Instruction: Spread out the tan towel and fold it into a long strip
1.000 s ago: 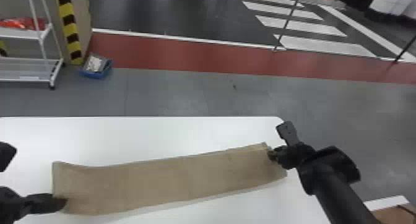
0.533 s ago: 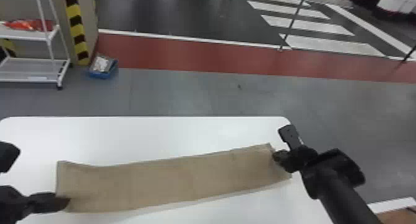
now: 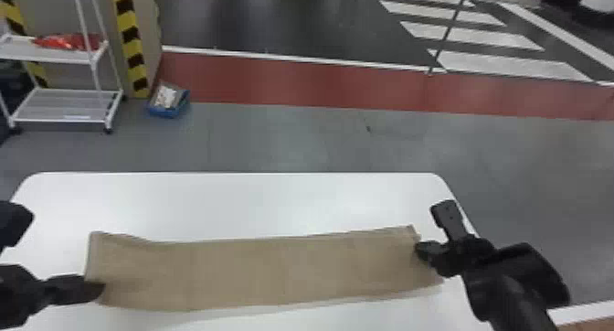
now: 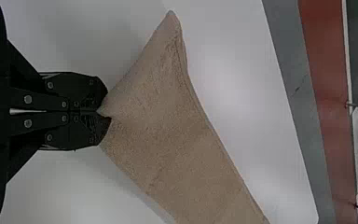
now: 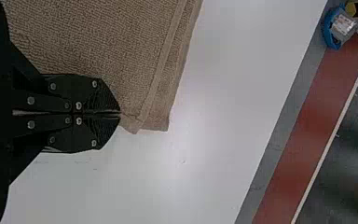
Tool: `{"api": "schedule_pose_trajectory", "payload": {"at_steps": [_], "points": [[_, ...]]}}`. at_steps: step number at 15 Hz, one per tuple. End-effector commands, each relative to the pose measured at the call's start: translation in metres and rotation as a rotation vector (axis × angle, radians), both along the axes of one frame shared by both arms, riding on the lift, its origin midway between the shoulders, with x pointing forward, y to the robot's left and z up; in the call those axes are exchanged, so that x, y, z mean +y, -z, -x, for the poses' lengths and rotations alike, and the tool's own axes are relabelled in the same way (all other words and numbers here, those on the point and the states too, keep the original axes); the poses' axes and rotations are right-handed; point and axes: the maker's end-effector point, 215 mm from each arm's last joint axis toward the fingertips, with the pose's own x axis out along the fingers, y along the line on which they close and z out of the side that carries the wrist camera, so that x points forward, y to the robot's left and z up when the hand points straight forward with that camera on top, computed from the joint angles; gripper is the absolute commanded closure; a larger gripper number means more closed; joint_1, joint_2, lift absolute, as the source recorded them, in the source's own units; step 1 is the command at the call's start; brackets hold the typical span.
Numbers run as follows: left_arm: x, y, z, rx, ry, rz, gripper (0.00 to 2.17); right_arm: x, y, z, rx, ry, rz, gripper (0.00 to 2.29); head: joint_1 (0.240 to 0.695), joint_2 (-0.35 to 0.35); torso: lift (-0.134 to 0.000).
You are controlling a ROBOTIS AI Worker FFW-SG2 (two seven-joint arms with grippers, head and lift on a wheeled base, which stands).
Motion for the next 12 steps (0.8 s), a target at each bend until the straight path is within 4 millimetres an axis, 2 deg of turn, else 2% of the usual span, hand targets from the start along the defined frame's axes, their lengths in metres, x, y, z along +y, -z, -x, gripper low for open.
{"api": "schedule_pose_trajectory", "payload": {"at_steps": [1,2,3,5,6,8,10,12], "points": [[0.001,0.002,-0.006,0.001,-0.006,-0.008,2.14,0.029,0.008,0.027,0.046,-0.043,-0.083,2.07,0.695,-0.205,0.000],[0.004,0.006,-0.008,0.004,-0.014,-0.023,2.14,0.035,-0.001,0.024,0.028,-0.051,-0.087,2.07,0.695,-0.200,0.000],[0.002,0.010,-0.012,0.001,-0.014,-0.042,2.14,0.038,-0.003,0.028,0.025,-0.059,-0.091,2.07,0.695,-0.193,0.000],[-0.002,0.019,-0.015,0.000,0.006,-0.052,2.14,0.042,-0.011,0.023,-0.002,-0.060,-0.125,2.06,0.695,-0.181,0.000],[-0.004,0.021,-0.016,0.000,0.011,-0.057,2.14,0.042,-0.012,0.023,-0.011,-0.049,-0.148,1.95,0.695,-0.172,0.000],[-0.008,0.022,-0.015,-0.003,0.033,-0.059,2.14,0.045,-0.023,0.013,-0.051,-0.034,-0.195,1.04,0.695,-0.155,0.000],[-0.011,0.021,-0.015,-0.018,0.059,-0.060,2.14,0.045,-0.029,0.005,-0.062,-0.036,-0.191,0.69,0.695,-0.158,0.000],[-0.013,0.022,-0.014,-0.020,0.069,-0.059,2.14,0.046,-0.031,0.003,-0.063,-0.028,-0.204,0.63,0.695,-0.159,0.000]]}}
